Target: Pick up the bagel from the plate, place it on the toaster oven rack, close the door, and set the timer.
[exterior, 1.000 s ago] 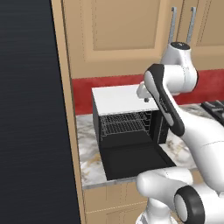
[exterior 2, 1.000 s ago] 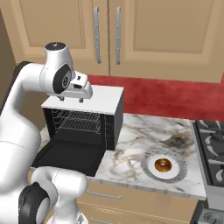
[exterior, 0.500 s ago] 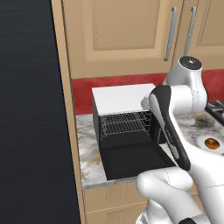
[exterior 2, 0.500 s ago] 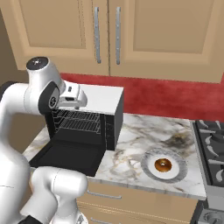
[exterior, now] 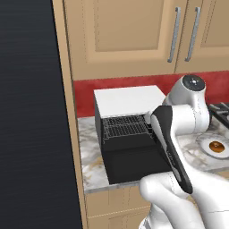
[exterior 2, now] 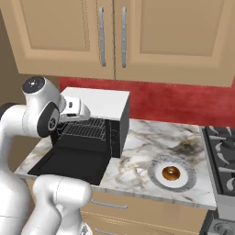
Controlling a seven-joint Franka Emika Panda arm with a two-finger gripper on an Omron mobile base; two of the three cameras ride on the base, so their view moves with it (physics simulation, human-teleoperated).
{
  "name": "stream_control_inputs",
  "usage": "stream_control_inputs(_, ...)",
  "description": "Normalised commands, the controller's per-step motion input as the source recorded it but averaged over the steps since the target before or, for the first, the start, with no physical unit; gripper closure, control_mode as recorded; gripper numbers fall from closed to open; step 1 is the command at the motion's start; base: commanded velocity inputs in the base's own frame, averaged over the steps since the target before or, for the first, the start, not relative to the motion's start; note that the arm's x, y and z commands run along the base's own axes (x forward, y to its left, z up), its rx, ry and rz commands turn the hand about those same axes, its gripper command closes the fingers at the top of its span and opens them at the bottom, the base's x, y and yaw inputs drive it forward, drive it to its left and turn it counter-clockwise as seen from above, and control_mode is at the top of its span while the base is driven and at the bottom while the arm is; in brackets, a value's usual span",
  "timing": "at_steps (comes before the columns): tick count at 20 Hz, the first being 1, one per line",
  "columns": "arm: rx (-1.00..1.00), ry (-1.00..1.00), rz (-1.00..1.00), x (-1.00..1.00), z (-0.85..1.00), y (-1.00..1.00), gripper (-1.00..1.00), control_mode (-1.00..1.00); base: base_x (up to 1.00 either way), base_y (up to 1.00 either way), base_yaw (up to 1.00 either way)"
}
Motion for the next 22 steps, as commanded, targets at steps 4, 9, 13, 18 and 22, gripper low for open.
stream_control_inputs(4, 0.00, 0.00, 0.06, 0.00, -0.24, 0.00, -1.00, -1.00, 0.00, 0.00, 0.00)
stream_control_inputs(9, 0.04, 0.00, 0.03, 0.00, -0.24, 0.00, -1.00, -1.00, 0.00, 0.00, 0.00)
stream_control_inputs(13, 0.21, 0.02, 0.00, 0.00, -0.23, 0.00, -1.00, -1.00, 0.00, 0.00, 0.00)
stream_control_inputs(18, 0.28, 0.01, 0.00, 0.00, -0.19, 0.00, -1.00, -1.00, 0.00, 0.00, 0.00)
stream_control_inputs(22, 0.32, 0.01, 0.00, 0.00, -0.12, 0.00, -1.00, -1.00, 0.00, 0.00, 0.00)
